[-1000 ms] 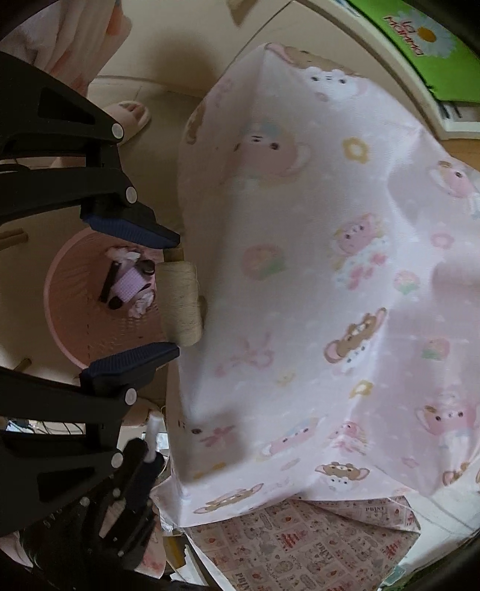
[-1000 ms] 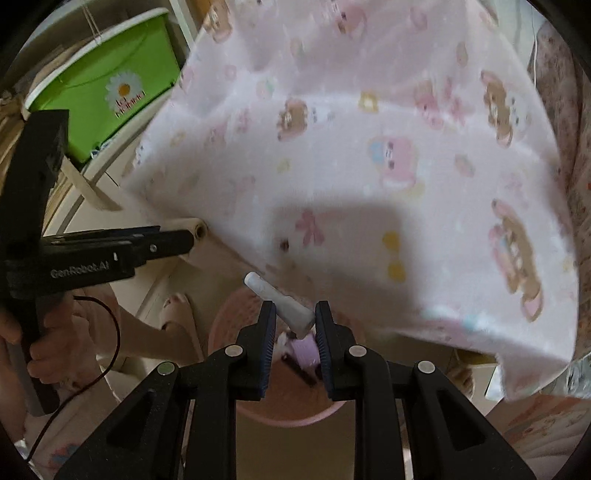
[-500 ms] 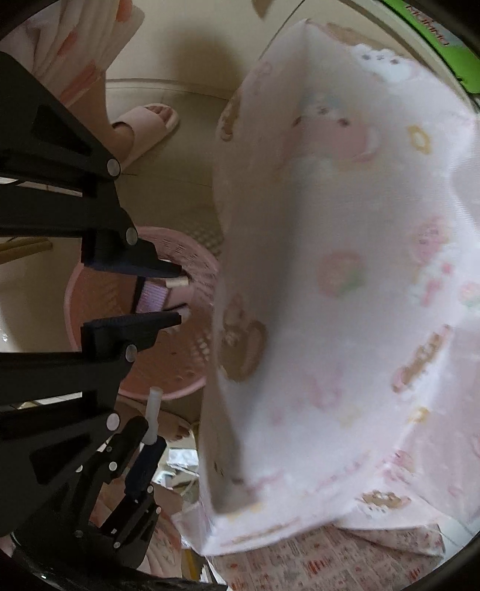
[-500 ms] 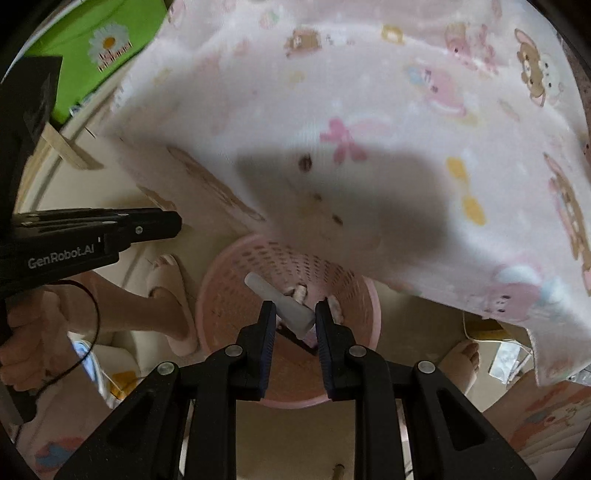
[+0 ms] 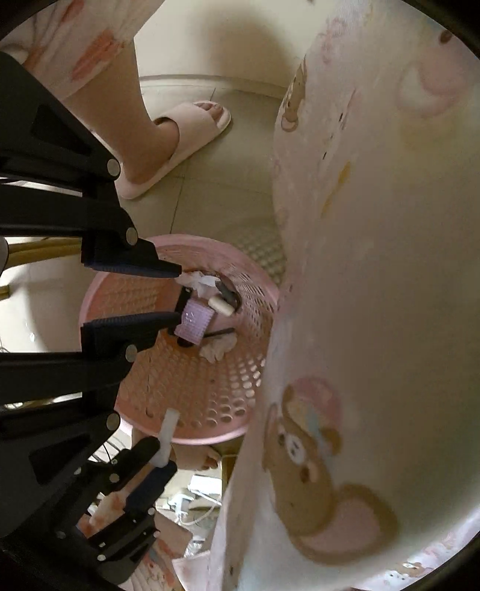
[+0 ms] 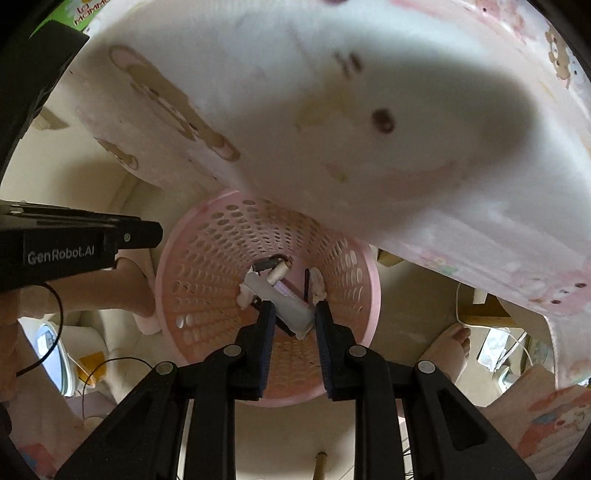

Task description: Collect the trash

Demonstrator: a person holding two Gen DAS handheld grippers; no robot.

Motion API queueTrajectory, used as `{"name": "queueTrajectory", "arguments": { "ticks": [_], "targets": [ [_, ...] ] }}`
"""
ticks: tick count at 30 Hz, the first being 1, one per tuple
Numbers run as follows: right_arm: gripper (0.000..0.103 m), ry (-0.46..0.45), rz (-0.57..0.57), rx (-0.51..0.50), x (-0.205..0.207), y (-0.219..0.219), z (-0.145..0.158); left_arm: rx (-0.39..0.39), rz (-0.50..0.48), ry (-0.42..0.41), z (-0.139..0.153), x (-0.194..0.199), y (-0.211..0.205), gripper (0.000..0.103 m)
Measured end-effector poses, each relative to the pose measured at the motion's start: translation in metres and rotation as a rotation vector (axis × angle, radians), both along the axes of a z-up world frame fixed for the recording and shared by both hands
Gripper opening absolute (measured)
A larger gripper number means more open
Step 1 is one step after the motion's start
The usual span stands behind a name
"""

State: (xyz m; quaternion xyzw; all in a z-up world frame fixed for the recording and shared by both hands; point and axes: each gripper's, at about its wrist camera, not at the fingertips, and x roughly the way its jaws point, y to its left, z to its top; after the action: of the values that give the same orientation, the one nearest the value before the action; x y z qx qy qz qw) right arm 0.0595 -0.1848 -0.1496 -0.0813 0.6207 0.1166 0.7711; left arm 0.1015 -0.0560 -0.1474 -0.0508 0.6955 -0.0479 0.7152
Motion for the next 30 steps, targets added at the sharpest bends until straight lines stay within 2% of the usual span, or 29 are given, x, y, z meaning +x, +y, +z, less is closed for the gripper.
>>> {"name": "queueTrajectory", "arguments": {
  "ticks": [11, 13, 15, 16, 25, 30],
  "targets": [
    [0.025, 0.007, 0.016, -0.044, -0.002, 0.006, -0.012, 0.0, 0.015, -0.003, 0.001, 0.001, 0.007, 0.025],
    [0.03, 0.015, 0.005, -0.042, -0.001, 0.005, -0.013, -0.007, 0.007, -0.012, 0.004, -0.001, 0.006, 0.027],
    [0.047, 0.012, -0.011, -0.03, 0.0, 0.002, -0.01, -0.005, -0.004, -0.034, 0.01, -0.003, 0.005, 0.027],
    [0.05, 0.0, -0.02, -0.022, 0.0, 0.001, -0.008, 0.0, -0.009, -0.045, 0.012, -0.004, 0.004, 0.027],
    [0.05, -0.078, -0.043, 0.026, -0.004, -0.006, 0.029, 0.017, -0.012, -0.201, 0.055, -0.013, 0.01, 0.037],
    [0.052, -0.164, -0.061, 0.063, -0.015, -0.018, 0.063, 0.097, -0.025, -0.364, 0.091, -0.024, 0.015, 0.043]
  ]
}}
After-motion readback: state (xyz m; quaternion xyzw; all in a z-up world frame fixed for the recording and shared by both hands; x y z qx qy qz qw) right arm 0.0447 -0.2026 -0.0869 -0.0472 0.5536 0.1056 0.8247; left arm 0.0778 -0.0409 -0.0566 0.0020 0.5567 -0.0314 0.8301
